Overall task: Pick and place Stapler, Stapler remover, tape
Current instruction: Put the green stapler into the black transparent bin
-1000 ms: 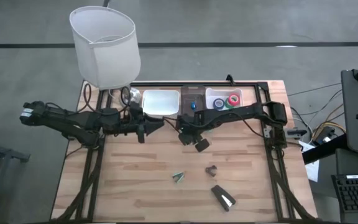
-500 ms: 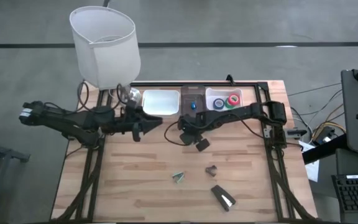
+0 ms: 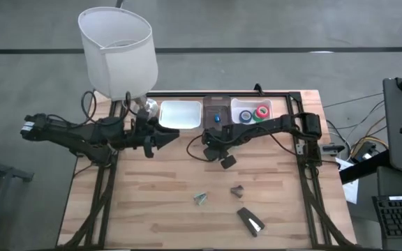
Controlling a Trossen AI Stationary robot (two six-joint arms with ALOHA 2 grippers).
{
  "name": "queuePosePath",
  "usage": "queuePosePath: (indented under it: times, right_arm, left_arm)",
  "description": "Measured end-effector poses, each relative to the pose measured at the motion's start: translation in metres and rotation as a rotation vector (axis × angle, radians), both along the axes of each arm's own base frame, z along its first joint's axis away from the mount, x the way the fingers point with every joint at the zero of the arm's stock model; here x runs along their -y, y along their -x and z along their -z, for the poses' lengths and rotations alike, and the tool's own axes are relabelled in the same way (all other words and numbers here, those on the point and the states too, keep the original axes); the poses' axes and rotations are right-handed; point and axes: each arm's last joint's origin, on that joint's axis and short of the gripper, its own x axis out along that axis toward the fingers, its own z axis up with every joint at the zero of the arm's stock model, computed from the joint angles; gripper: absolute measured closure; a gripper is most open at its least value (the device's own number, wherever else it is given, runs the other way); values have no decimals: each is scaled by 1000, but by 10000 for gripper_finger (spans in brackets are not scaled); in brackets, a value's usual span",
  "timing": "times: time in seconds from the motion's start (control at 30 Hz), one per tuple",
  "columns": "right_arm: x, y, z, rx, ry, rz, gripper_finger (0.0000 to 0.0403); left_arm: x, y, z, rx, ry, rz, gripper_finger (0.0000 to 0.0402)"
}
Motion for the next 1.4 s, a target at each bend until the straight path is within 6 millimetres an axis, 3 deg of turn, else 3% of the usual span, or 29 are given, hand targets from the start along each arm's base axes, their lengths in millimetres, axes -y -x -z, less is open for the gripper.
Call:
queuePosePath:
  times: [0.37,0.6,0.8,1.1,1.4]
  right_arm:
    - [0,2,16,-64,-19,24,287]
    - [-1,-1,8,-82,-31,90,308]
    - [0,-10,-13,-77,-45,131,338]
    - [7,-29,-63,23,-72,209,325]
    - [66,-30,-104,158,-111,449,330]
  left_arm:
    - [-1,0,0,-1,2,-18,291]
    - [-1,0,1,-7,2,-19,291]
    - [-1,0,1,-8,3,-21,291]
    - [-1,0,-1,8,12,-21,291]
    - [-1,0,-1,8,15,-25,291]
